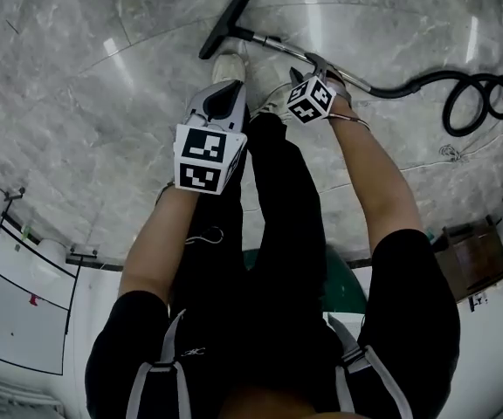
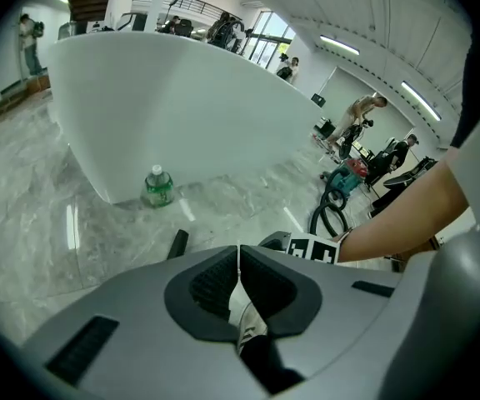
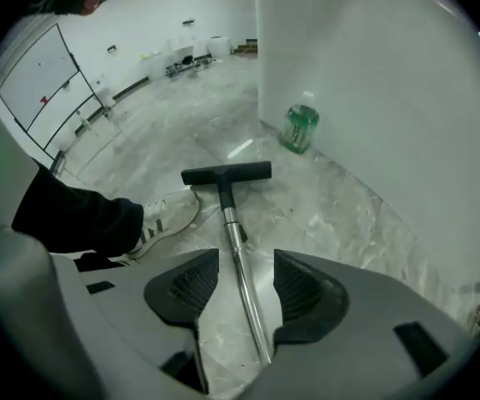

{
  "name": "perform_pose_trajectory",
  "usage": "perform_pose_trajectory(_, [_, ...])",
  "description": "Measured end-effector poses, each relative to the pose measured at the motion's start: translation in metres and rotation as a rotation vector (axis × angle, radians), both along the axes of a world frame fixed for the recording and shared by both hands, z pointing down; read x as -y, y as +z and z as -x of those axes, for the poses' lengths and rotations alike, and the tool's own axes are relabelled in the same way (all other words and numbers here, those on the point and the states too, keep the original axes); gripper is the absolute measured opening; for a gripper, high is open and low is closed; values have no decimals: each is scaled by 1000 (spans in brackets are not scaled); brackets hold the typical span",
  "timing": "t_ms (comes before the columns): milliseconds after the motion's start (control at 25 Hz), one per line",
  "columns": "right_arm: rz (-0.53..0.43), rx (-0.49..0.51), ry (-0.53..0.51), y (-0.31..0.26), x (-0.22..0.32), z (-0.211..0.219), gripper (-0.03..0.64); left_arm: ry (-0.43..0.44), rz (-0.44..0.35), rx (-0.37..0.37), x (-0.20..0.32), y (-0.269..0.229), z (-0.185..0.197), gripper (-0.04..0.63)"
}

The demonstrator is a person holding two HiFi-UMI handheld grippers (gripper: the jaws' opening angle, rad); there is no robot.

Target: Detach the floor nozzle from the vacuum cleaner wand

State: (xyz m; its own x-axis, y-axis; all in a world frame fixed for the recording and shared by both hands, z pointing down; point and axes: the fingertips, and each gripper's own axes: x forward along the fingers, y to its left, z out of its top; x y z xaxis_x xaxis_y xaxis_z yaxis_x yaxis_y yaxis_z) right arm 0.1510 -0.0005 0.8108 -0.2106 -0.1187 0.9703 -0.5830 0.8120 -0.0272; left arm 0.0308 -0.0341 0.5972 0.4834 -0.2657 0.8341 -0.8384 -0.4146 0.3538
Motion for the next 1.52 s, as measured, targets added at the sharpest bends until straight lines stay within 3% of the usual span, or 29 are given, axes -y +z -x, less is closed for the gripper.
perform_pose_trajectory(160, [30, -34, -20, 81, -13, 6, 193, -24, 11, 3, -11, 46, 13, 10])
perform_pose_trajectory(360, [87, -166, -83, 187, -22, -7, 193, -38, 52, 2, -23, 102, 26, 9])
perform_pose_trajectory(600, [94, -221, -188, 228, -30, -8, 191, -64, 105, -2, -43, 132, 36, 9])
perform_pose_trajectory(880, [105, -148, -209, 181, -33, 4, 188, -214, 91, -83, -32, 119, 31, 9])
perform_pose_trajectory(1160, [36, -30, -163, 70, 4, 25, 187, -407, 113, -183, -9, 88, 15, 11])
perform_pose_trajectory(1360, [-36, 52, -127, -14, 28, 57, 187, -462, 75, -200, 12, 59, 28, 14])
perform_pose_trajectory(1400, [-51, 65, -117, -28, 32, 58, 187, -463, 67, -208, 16, 56, 26, 39])
perform_pose_trajectory(1480, [-80, 90, -102, -53, 40, 56, 187, -479, 85, -257, 24, 53, 18, 215])
perform_pose_trajectory(1520, [-93, 103, -100, -64, 44, 55, 187, -499, 103, -294, 28, 52, 16, 238])
